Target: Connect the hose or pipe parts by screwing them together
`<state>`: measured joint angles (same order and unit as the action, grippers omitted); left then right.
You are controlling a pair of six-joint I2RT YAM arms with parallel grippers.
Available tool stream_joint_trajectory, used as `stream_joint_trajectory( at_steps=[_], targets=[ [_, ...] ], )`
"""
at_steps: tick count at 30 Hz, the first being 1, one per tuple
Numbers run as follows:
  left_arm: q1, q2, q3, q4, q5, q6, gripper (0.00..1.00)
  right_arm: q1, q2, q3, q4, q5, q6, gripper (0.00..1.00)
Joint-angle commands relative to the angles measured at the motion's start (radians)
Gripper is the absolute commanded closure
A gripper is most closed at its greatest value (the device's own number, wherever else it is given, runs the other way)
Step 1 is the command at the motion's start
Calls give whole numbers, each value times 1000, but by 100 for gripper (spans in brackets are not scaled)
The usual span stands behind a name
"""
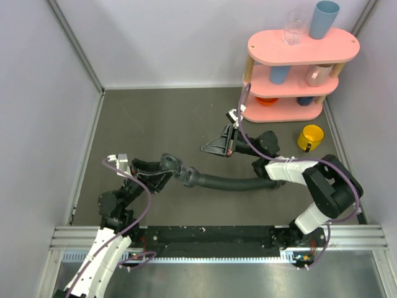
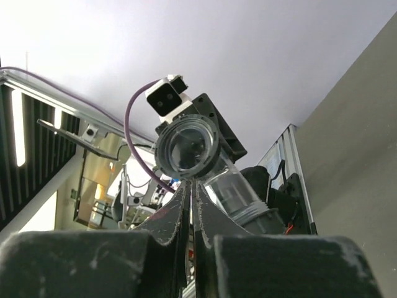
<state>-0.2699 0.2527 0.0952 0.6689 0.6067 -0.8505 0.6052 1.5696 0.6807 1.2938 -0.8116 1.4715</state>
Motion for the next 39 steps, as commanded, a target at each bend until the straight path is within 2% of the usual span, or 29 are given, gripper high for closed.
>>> stream_joint_trajectory(
  at_steps=[1, 3, 4, 5, 6, 7, 8, 9, 10, 11, 12, 13, 14, 15, 17, 19, 22, 26, 30, 39],
  targets=[
    [5, -12, -9, -17, -50, 27, 68, -5, -25, 3, 314, 22, -17, 100],
    [5, -7, -9, -20, -55, 33, 75, -15, -29, -7, 309, 20, -71, 100],
    [5, 0, -8, -28, -55, 37, 85, -21, -40, -26, 296, 17, -100, 100],
    [5, 3, -2, -43, -68, 41, 88, -25, -51, -36, 236, 23, -127, 97],
    [5, 11, 3, -73, -76, 41, 99, -31, -81, -56, 201, 29, -208, 87],
    [5, 14, 14, -90, -97, 39, 100, -30, -107, -67, 152, 37, -267, 80],
    [5, 17, 17, -101, -105, 41, 100, -28, -137, -78, 27, 49, -409, 74],
    [5, 19, 21, -113, -123, 31, 100, -25, -176, -93, -73, 92, -489, 61],
    [5, 20, 35, -164, -145, 6, 100, -19, -259, -98, -170, 118, -584, 57],
    [3, 16, 46, -193, -195, -8, 100, -9, -316, -99, -411, 212, -816, 52],
    [5, 8, 55, -231, -217, -21, 100, 39, -365, -98, -526, 286, -938, 37],
    [5, 2, 67, -258, -232, -42, 100, 71, -455, -99, -607, 366, -1052, 30],
    [5, -4, 69, -264, -255, -53, 100, 114, -494, -115, -670, 494, -1259, 23],
    [3, -21, 72, -270, -268, -65, 100, 148, -523, -128, -709, 543, -1339, 16],
    [3, -35, 75, -276, -292, -94, 100, 232, -595, -183, -694, 618, -1504, 9],
    [3, -47, 80, -285, -305, -117, 100, 309, -626, -220, -645, 652, -1580, 1],
    [1, -47, 83, -290, -311, -146, 100, 442, -639, -280, -561, 750, -1749, 1],
    [3, -50, 87, -305, -315, -157, 100, 577, -545, -271, -499, 903, -1925, 1],
    [3, -55, 101, -333, -318, -156, 100, 692, -363, -242, -377, 1038, -2068, 1],
    [1, -72, 127, -377, -329, -156, 100, 820, -37, -130, -68, 1272, -2358, 1]
  ],
)
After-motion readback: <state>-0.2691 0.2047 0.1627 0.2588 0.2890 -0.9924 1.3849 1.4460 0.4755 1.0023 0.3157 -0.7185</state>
